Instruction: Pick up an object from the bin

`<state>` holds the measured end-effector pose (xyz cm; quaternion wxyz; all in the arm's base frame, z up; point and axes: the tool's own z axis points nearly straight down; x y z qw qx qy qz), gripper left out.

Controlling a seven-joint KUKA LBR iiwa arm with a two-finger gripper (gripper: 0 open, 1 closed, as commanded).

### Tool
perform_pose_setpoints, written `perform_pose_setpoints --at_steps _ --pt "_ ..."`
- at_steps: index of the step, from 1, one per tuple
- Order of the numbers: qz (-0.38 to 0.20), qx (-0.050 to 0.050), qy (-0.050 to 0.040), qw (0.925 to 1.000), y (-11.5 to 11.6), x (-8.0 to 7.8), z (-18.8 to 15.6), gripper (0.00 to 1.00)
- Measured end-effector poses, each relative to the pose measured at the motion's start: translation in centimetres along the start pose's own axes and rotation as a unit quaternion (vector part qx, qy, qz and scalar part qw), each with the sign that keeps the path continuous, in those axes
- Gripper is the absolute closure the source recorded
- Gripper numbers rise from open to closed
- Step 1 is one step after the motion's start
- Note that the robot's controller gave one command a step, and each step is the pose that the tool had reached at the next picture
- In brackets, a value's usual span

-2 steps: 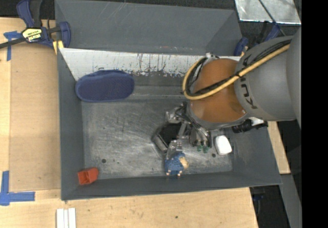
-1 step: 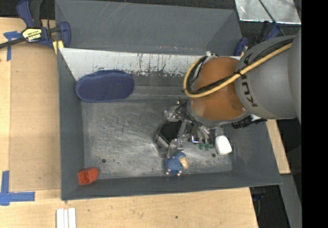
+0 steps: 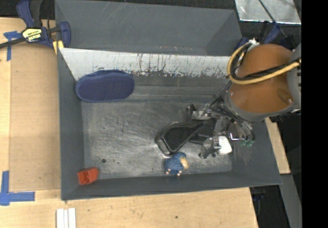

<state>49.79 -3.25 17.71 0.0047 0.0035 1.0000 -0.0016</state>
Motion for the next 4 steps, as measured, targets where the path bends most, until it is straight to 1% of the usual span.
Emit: perform_pose_setpoints --at_steps 1,2,3,4 --pt "0.186 -0.002 -0.0024 0.9826 0.3 -2.9 10.3 0.00" --pt "0.185 -0.002 -0.0051 0.9828 0.2 -3.0 10.1 1.00" --pt "0.169 0.000 0.0031 0.9855 -0.8 -3.7 -0.2 1.00" --pt "0.148 -0.001 0.0025 0.9890 0.4 -3.9 -8.3 1.00"
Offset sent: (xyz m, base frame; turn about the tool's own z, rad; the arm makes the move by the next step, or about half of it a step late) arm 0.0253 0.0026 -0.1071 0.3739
